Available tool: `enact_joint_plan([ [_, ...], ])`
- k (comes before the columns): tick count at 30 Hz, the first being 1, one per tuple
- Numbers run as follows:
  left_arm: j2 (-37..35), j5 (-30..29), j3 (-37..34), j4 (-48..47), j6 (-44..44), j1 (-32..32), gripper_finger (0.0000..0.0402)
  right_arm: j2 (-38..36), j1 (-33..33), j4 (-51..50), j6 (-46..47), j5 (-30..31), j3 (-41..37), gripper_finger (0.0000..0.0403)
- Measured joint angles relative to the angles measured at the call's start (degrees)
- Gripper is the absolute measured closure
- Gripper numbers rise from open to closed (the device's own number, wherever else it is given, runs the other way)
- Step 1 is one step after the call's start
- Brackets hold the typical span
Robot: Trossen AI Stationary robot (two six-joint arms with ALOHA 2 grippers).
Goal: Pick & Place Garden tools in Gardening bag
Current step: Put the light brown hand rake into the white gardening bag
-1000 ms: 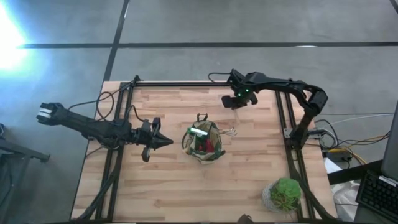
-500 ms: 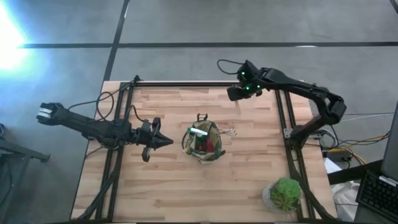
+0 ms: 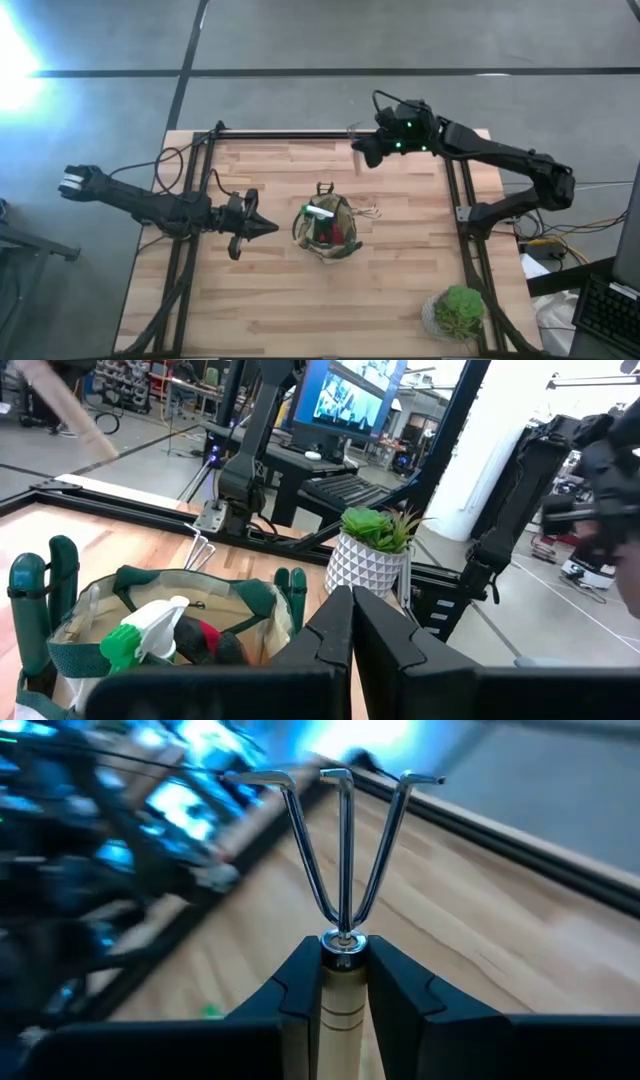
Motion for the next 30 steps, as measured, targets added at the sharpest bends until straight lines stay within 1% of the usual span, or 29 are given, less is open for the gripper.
enact_joint_plan([
  [6, 0.0, 0.0, 0.0, 0.0, 0.0, 0.0, 0.0390, 1.3, 6.4, 9.6, -2.4, 0.1, -0.3, 0.0353],
  [12, 0.0, 0.2, 0.0, -0.5, 0.0, 0.0, 0.0390, 2.0, 12.1, 13.5, -6.4, 6.6, -2.7, 0.0353],
  [16, 0.0, 0.2, 0.0, -1.0, 0.0, 0.0, 0.0390, 1.8, 15.0, 19.2, -8.7, 9.0, -7.0, 0.0353],
  [22, 0.0, 0.2, 0.0, -1.1, -0.2, 0.0, 0.0390, 1.3, 18.5, 35.8, -11.5, 9.1, -17.0, 0.0353],
  [27, 0.0, 0.2, 0.0, -1.1, -0.2, 0.0, 0.0390, 1.3, 19.9, 52.9, -14.1, 9.1, -25.9, 0.0353],
  [30, 0.0, 0.2, 0.0, -1.1, -0.2, 0.0, 0.0390, 1.3, 20.7, 61.1, -15.7, 10.3, -30.7, 0.0353],
])
